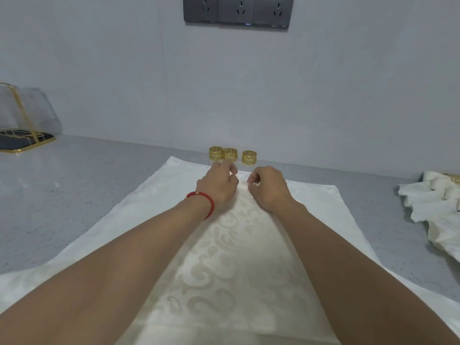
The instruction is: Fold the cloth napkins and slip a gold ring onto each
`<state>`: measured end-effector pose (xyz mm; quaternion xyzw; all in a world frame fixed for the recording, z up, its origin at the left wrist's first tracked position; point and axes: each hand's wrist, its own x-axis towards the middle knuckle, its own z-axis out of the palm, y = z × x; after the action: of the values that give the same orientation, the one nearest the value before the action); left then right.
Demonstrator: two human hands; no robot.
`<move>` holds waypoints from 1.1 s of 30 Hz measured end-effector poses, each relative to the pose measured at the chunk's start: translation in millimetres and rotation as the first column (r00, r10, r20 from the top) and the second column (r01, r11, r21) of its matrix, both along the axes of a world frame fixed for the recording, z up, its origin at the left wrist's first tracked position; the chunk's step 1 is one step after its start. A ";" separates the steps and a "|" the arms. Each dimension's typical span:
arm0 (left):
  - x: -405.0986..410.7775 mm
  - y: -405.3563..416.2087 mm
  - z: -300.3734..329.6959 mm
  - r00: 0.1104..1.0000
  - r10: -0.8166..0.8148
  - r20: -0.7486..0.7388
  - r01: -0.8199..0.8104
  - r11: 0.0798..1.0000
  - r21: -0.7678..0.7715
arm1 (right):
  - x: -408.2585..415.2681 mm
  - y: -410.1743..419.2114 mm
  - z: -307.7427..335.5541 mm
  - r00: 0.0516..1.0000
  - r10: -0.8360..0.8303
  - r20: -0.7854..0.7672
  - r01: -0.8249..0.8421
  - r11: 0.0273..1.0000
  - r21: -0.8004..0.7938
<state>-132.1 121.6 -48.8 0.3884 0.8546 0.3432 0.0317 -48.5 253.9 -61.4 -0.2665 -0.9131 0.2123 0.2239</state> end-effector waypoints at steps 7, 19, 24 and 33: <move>4.8 23.6 -2.4 0.984 0.108 -0.140 -0.129 0.980 -0.152 | 24.4 -6.5 -2.0 0.998 0.062 0.019 -0.062 0.998 -0.031; 11.7 17.0 -7.2 0.844 -0.065 -0.532 -0.035 0.984 -0.177 | 30.4 -7.1 -9.5 1.000 0.014 -0.015 -0.010 0.974 0.228; 9.1 6.1 -2.9 0.657 -0.284 -0.699 0.049 0.940 -0.336 | 40.4 -9.6 -3.4 0.988 0.090 0.125 -0.135 0.900 0.414; 10.6 -6.8 -21.6 0.999 0.044 0.007 -0.045 0.979 0.201 | 42.7 -4.9 -16.7 0.993 0.065 -0.095 -0.066 0.998 -0.010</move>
<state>-121.5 114.8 -70.4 0.3700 0.8241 0.4287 -0.0145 -5.8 248.9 -78.1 -0.2278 -0.9083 0.2378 0.2579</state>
